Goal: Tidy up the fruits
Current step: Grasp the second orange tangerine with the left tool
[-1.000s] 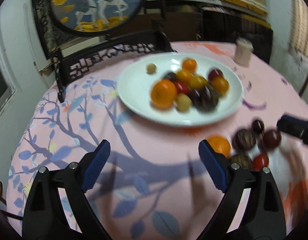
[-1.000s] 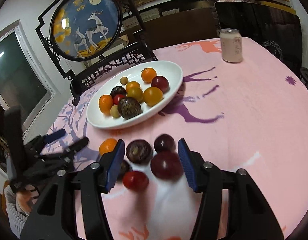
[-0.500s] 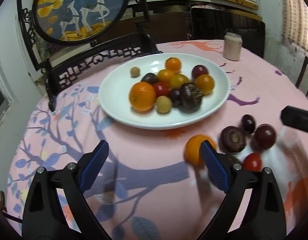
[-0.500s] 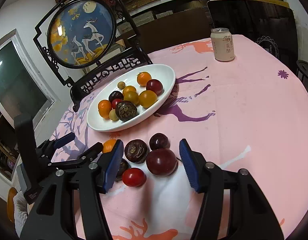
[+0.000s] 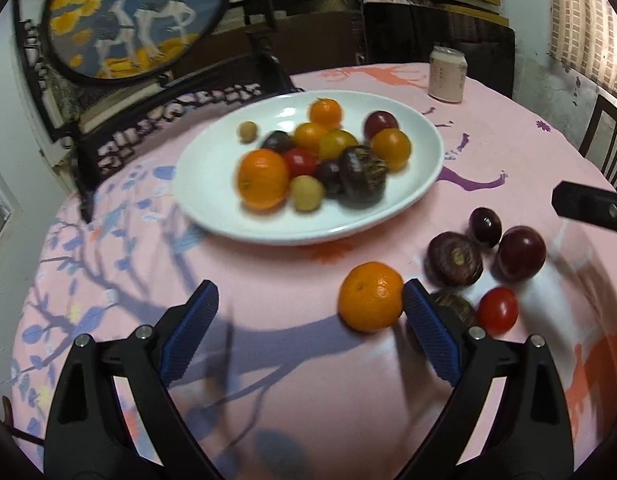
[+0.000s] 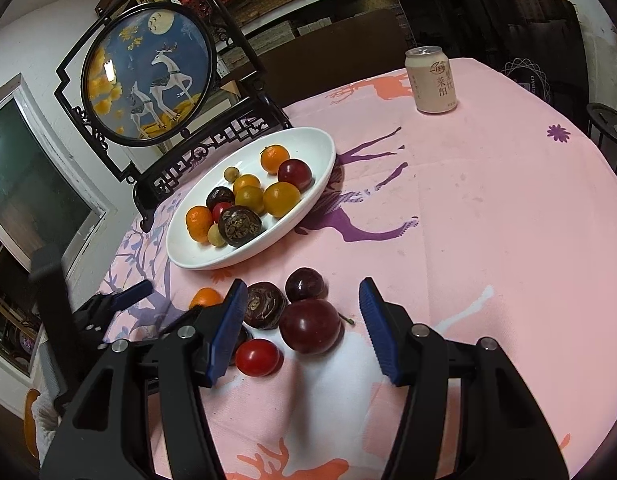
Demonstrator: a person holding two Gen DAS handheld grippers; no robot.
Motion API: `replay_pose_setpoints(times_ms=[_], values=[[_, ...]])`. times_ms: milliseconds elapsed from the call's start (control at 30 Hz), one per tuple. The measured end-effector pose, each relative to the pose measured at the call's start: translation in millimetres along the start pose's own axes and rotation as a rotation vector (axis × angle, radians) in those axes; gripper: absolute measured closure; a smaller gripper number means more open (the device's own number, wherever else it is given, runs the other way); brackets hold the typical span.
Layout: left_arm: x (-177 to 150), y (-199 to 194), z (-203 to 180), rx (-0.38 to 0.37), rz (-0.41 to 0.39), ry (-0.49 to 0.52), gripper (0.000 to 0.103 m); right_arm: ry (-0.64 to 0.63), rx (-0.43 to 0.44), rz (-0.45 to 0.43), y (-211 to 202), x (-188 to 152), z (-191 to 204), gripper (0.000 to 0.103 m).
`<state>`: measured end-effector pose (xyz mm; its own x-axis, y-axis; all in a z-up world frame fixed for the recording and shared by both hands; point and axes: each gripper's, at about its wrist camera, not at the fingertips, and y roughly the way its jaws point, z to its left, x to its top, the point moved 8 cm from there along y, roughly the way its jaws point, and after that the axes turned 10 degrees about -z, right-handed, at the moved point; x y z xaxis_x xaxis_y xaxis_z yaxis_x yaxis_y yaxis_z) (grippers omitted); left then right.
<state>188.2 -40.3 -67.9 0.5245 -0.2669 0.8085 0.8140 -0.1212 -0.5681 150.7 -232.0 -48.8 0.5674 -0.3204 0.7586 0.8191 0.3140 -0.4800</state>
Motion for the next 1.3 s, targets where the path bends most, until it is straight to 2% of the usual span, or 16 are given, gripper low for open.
replay_pose_setpoints(times_ms=[100,200,400,533,600,667,733,800,900,1100,1167,1200,1300], values=[[-6,-10,15,0.024,0.003,-0.018,0.008,0.006,0.006,-0.004,-2,1,0,0.045],[-13,-12,16,-0.003,0.017,-0.043,0.008,0.008,0.007,-0.003,-2,1,0,0.044],[-8,-11,-1,0.001,-0.022,0.025,0.009,0.012,0.007,0.006,-1,-1,0,0.044],[0,-3,-10,-0.024,-0.034,0.038,0.009,0.015,0.003,0.016,3,-3,-1,0.044],[-1,3,-14,-0.070,-0.017,0.015,0.010,0.014,-0.001,0.016,4,-4,-2,0.044],[-6,5,-18,-0.120,0.008,-0.006,0.020,0.013,-0.005,0.016,4,-4,-3,0.044],[-6,1,-23,-0.176,0.015,-0.016,0.040,0.013,-0.008,0.012,3,-4,-4,0.045],[-6,1,-27,-0.218,0.022,-0.036,0.047,0.010,-0.009,0.006,3,-3,-3,0.045],[-4,3,-33,-0.219,0.009,-0.023,0.049,0.009,-0.009,0.011,4,-4,-3,0.045],[-4,7,-36,-0.273,0.022,-0.061,0.048,0.004,-0.012,0.013,5,-5,-3,0.045],[-6,7,-34,-0.318,0.049,-0.098,0.062,0.005,-0.012,0.012,5,-5,-3,0.045],[-7,7,-32,-0.328,0.060,-0.111,0.066,0.006,-0.010,0.013,5,-5,-3,0.045],[-9,-1,-16,-0.288,0.056,-0.146,0.066,0.007,0.001,0.014,4,-5,-3,0.045]])
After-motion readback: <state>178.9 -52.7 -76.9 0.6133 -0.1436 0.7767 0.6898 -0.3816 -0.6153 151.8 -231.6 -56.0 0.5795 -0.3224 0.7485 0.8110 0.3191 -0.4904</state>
